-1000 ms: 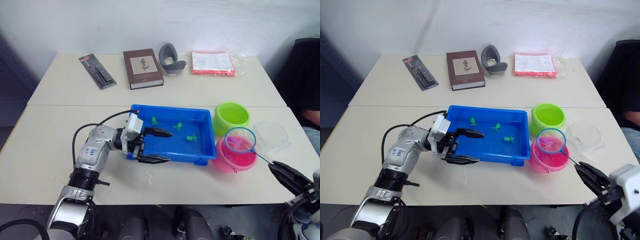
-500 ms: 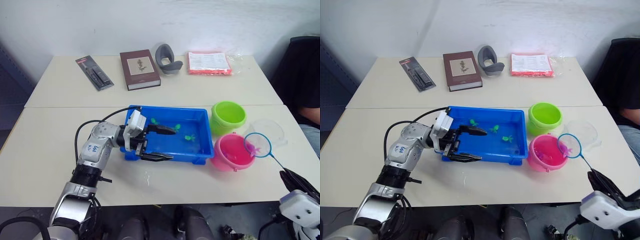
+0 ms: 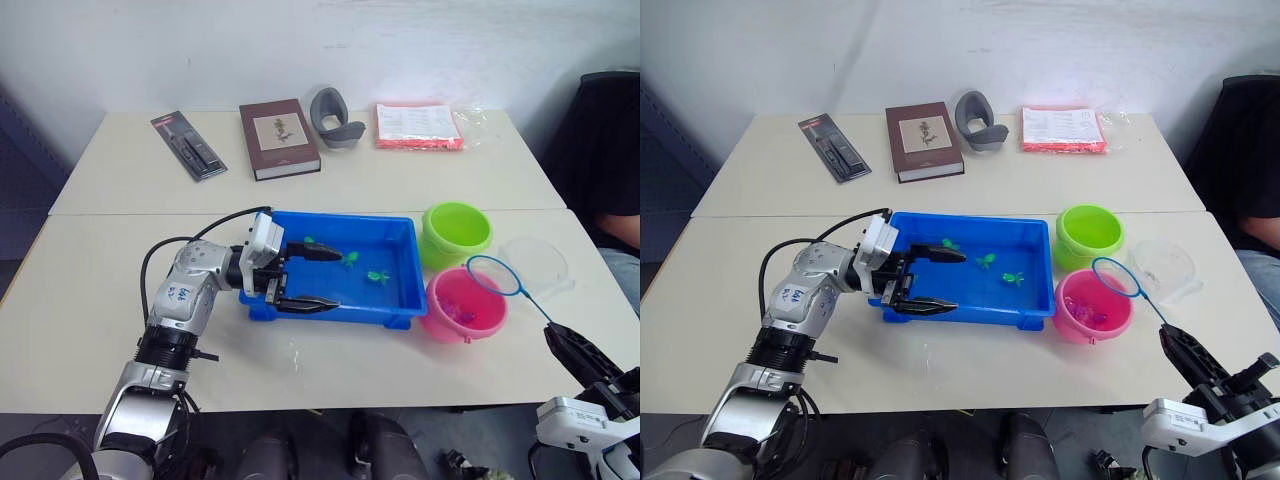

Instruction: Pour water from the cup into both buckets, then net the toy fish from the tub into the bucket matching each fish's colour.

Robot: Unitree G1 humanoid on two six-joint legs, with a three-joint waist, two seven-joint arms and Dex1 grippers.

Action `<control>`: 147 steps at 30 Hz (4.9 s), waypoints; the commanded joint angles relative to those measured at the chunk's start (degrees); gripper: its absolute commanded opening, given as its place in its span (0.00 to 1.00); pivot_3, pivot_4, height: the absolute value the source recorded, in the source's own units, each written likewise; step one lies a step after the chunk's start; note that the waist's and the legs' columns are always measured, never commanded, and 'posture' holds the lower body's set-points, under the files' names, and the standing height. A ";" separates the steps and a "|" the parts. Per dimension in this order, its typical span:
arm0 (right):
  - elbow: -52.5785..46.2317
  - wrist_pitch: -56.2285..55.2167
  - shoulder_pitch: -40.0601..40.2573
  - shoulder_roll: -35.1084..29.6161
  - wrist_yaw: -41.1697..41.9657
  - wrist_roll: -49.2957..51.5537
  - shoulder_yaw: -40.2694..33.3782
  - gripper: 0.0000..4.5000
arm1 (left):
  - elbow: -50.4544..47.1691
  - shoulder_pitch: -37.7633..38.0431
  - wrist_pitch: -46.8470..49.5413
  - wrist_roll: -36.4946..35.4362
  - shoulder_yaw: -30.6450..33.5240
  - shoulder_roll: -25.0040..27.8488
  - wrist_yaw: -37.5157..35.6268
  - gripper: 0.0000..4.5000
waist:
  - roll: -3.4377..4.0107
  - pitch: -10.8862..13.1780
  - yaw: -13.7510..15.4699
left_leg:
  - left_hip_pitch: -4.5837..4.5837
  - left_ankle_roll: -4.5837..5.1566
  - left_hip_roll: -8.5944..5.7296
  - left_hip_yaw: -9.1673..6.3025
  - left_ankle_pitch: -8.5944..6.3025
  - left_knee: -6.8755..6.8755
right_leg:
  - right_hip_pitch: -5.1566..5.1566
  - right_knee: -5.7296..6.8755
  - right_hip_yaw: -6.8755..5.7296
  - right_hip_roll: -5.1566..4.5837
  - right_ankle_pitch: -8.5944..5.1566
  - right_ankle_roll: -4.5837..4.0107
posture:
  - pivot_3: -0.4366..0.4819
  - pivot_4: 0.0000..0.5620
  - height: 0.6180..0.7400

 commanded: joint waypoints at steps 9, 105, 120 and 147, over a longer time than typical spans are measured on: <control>-15.53 47.61 -20.93 -21.61 13.78 30.46 19.15 0.00 | 5.74 -0.47 -5.71 1.62 2.78 4.27 -0.20 0.99 | -0.03 0.02 0.07 | 0.06 0.15 0.04 -0.12 -0.05 0.06 | -0.02 0.12 -0.11 -0.24 -0.02 -0.07 | 0.48 0.27 1.00; 26.58 1.42 -28.41 -27.35 -11.94 -11.30 15.33 0.00 | -4.29 -0.45 -1.77 -1.63 5.38 -5.17 15.45 0.99 | 0.05 0.07 1.11 | -0.16 0.05 0.01 -0.02 0.02 -0.02 | 0.00 -0.11 -0.14 -0.01 0.12 0.20 | 0.48 0.27 1.00; 12.37 21.74 -30.62 -24.26 6.99 27.61 17.32 0.00 | -3.11 0.83 -2.35 -1.13 7.25 -1.12 14.50 0.99 | 0.12 0.11 0.94 | -0.17 0.05 0.05 -0.11 0.03 0.01 | 0.01 -0.09 -0.21 0.01 0.12 0.20 | 0.48 0.27 1.00; 7.78 55.44 -66.00 -29.55 25.18 8.41 57.17 0.00 | 0.46 1.05 -3.79 -0.71 7.40 5.18 9.94 0.99 | 0.11 0.18 0.97 | -0.38 0.18 -0.02 -0.22 -0.05 0.11 | -0.03 -0.09 -1.00 -0.21 0.10 0.16 | 0.48 0.27 1.00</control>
